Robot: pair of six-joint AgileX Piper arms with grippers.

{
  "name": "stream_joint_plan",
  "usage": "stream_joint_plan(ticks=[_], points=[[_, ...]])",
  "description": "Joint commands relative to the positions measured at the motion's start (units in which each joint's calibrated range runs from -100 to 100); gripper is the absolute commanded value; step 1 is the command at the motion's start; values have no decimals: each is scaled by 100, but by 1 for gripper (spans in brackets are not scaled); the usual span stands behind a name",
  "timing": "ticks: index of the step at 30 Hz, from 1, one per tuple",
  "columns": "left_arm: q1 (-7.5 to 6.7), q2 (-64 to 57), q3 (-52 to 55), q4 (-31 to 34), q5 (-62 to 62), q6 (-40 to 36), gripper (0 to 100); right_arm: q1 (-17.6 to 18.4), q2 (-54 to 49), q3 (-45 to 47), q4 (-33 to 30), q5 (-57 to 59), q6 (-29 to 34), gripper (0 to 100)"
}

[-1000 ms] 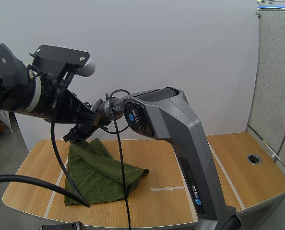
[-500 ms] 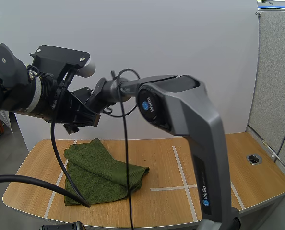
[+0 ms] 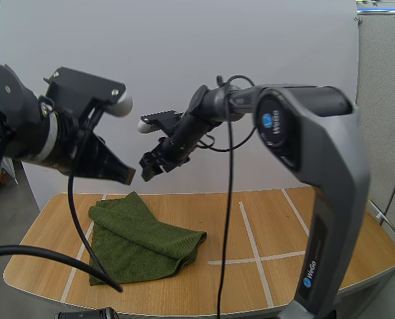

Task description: Fold the towel

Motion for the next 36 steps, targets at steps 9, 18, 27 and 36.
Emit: stream_joint_plan(ticks=[9,18,27,36], points=[[6,8,991,248,-650,624,0,-33,-1801,1280,-456,683,38,0],[6,970,990,269,-1346,888,0,-33,-2629,2104,-743,1279,401,0],[6,1909,990,92,-2288,1210,0,-33,-3074,3149,-733,1301,366,0],[6,3137,832,-851,-2156,2188,0,-33,-3228,3811,-745,1201,240,0]])
